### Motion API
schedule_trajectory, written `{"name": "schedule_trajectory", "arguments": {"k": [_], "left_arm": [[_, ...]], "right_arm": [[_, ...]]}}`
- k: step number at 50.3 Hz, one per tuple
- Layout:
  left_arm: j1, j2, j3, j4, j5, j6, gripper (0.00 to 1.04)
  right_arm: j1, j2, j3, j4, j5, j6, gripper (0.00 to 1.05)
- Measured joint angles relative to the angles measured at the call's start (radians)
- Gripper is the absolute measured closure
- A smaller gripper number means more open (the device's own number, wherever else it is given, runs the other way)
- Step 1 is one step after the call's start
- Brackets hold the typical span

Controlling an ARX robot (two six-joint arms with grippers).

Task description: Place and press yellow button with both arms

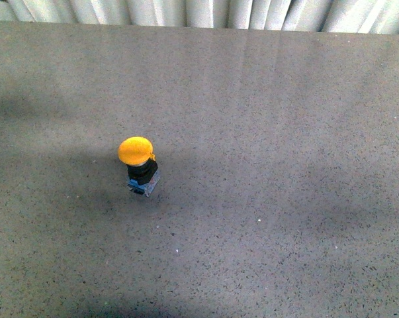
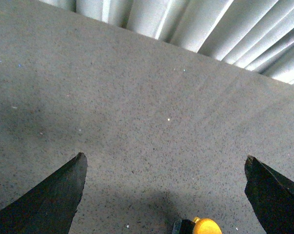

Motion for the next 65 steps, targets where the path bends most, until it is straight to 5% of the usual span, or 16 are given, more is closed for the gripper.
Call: {"name": "schedule_trajectory", "arguments": {"k": [5, 9, 11, 26, 36, 53, 65], "left_arm": [[0.038, -0.032, -0.106, 0.275, -0.142, 0.135, 0.23], [0.107, -0.128, -0.246, 0.460, -0.118, 0.253, 0.41], [0.121, -0.196, -0.298, 0.468, -0.114, 0.283, 0.50], [0.128, -0.388, -0.435, 0.407, -0.109, 0.323, 1.02], [0.128, -0.487, -0.472, 0.347, -0.109, 0.328, 1.03], [0.129, -0.598, -0.542, 0.299, -0.109, 0.328, 1.03], [0.129, -0.755, -0.542, 0.162, -0.109, 0.329, 1.03]], "right_arm": [[-0.006, 0.013, 0.007, -0.018, -0.026, 0.010, 0.09], [-0.112, 0.292, 0.188, -0.393, -0.294, 0.038, 0.09], [-0.120, 0.439, 0.254, -0.459, -0.315, 0.035, 0.09], [0.004, 0.978, 0.421, -0.029, -0.246, -0.136, 0.09], [0.136, 1.298, 0.547, 0.163, -0.262, -0.255, 0.09], [0.341, 1.649, 0.798, 0.196, -0.226, -0.360, 0.09], [0.451, 1.812, 0.946, 0.203, -0.215, -0.356, 0.48]]}}
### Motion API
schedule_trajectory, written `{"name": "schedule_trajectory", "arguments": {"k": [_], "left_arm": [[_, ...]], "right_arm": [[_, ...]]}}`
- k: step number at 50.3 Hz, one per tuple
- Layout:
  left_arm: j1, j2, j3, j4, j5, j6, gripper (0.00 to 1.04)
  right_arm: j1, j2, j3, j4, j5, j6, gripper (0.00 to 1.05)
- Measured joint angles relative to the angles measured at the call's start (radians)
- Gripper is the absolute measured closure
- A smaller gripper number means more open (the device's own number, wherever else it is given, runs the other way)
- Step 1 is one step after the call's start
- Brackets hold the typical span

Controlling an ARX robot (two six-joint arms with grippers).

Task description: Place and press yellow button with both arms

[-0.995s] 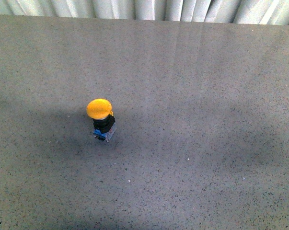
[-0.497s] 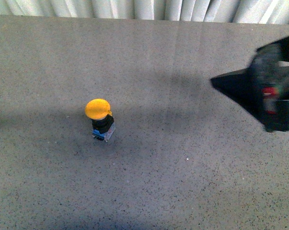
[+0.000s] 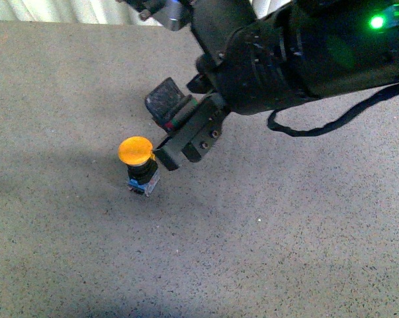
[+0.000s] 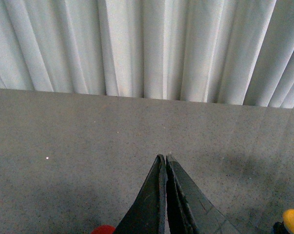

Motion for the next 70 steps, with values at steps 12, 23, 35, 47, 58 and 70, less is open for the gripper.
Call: {"name": "schedule_trajectory", "arguments": {"k": [12, 23, 35, 47, 58, 70], "left_arm": [[0.000, -0.121, 0.000, -0.115, 0.000, 0.000, 1.03], [0.000, -0.214, 0.000, -0.205, 0.000, 0.000, 1.03], [0.000, -0.286, 0.000, -0.277, 0.000, 0.000, 1.03], [0.000, -0.336, 0.000, -0.328, 0.000, 0.000, 1.03], [0.000, -0.506, 0.000, -0.512, 0.000, 0.000, 1.03], [0.001, -0.509, 0.000, -0.518, 0.000, 0.000, 1.03]], "right_arm": [[0.046, 0.061, 0.058, -0.025, -0.022, 0.019, 0.89], [0.054, 0.097, 0.060, -0.045, -0.039, 0.031, 1.03], [0.068, 0.125, 0.079, -0.058, -0.047, 0.034, 1.03], [0.081, 0.148, 0.108, -0.081, -0.048, 0.035, 1.03], [0.085, 0.180, 0.163, -0.186, -0.037, 0.045, 1.03], [0.077, 0.191, 0.171, -0.182, -0.061, 0.106, 1.03]]}}
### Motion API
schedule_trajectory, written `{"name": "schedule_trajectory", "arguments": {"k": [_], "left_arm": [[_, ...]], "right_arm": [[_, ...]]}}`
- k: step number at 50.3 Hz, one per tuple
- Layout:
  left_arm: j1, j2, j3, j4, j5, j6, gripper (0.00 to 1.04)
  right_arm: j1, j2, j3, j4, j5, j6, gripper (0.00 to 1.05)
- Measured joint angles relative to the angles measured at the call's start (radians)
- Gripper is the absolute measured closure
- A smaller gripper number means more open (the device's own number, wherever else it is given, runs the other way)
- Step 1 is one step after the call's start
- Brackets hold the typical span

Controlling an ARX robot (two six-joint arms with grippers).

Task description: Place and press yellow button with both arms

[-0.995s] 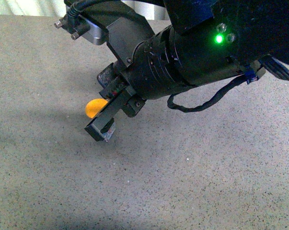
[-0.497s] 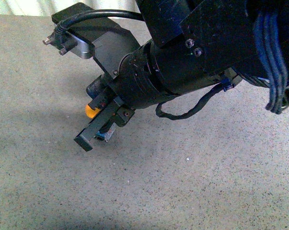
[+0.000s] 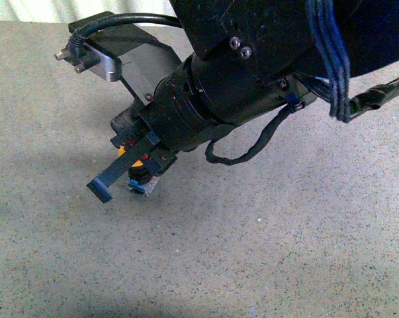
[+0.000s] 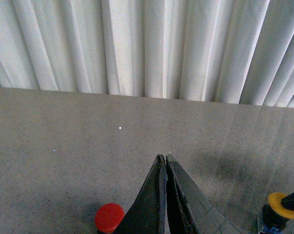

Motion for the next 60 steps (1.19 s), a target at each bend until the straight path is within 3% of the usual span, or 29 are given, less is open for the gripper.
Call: {"name": "schedule_trajectory", "arguments": {"k": [18, 25, 30, 35, 37, 44, 60], "left_arm": [[0.000, 0.000, 0.000, 0.000, 0.000, 0.000, 1.03], [0.000, 0.000, 0.000, 0.000, 0.000, 0.000, 1.03], [0.000, 0.000, 0.000, 0.000, 0.000, 0.000, 1.03], [0.000, 0.000, 0.000, 0.000, 0.000, 0.000, 1.03], [0.000, 0.000, 0.000, 0.000, 0.000, 0.000, 1.03], [0.000, 0.000, 0.000, 0.000, 0.000, 0.000, 1.03], [0.000, 0.000, 0.000, 0.000, 0.000, 0.000, 1.03]], "right_arm": [[-0.093, -0.180, -0.057, 0.119, -0.035, 0.167, 1.03], [-0.152, -0.298, -0.137, 0.173, 0.011, 0.204, 1.03], [-0.198, -0.387, -0.224, 0.212, 0.040, 0.218, 0.92], [-0.233, -0.546, -0.510, 0.700, 0.471, 0.238, 1.03], [-0.256, -0.602, -0.591, 0.815, 0.523, 0.241, 1.03], [-0.307, -0.710, -0.737, 0.887, 0.490, 0.243, 1.03], [-0.395, -0.918, -0.938, 0.864, 0.404, 0.243, 1.03]]}}
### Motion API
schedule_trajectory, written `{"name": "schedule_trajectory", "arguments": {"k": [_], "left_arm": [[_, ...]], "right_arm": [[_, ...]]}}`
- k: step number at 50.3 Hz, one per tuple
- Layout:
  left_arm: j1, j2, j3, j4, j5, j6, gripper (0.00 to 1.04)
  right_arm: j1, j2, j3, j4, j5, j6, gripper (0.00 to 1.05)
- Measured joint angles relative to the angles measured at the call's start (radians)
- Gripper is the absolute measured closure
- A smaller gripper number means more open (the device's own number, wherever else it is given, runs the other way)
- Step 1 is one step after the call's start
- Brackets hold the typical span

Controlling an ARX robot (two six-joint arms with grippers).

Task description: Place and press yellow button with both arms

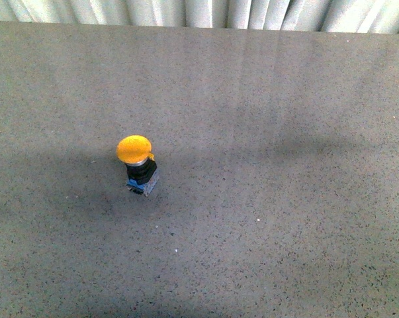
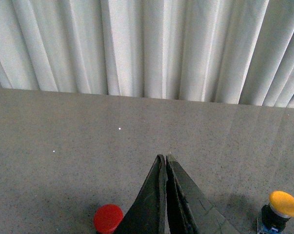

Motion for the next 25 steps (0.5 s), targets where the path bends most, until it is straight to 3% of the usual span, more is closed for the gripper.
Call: {"name": "schedule_trajectory", "arguments": {"k": [11, 15, 19, 25], "left_arm": [[0.000, 0.000, 0.000, 0.000, 0.000, 0.000, 1.03], [0.000, 0.000, 0.000, 0.000, 0.000, 0.000, 1.03], [0.000, 0.000, 0.000, 0.000, 0.000, 0.000, 1.03], [0.000, 0.000, 0.000, 0.000, 0.000, 0.000, 1.03]], "right_arm": [[-0.045, -0.166, -0.090, -0.081, -0.046, 0.000, 1.03], [-0.108, -0.234, -0.116, -0.126, -0.121, 0.000, 1.03], [-0.129, -0.257, -0.154, -0.092, -0.122, 0.002, 1.03], [-0.130, -0.340, -0.178, -0.169, -0.126, 0.003, 1.03]]}}
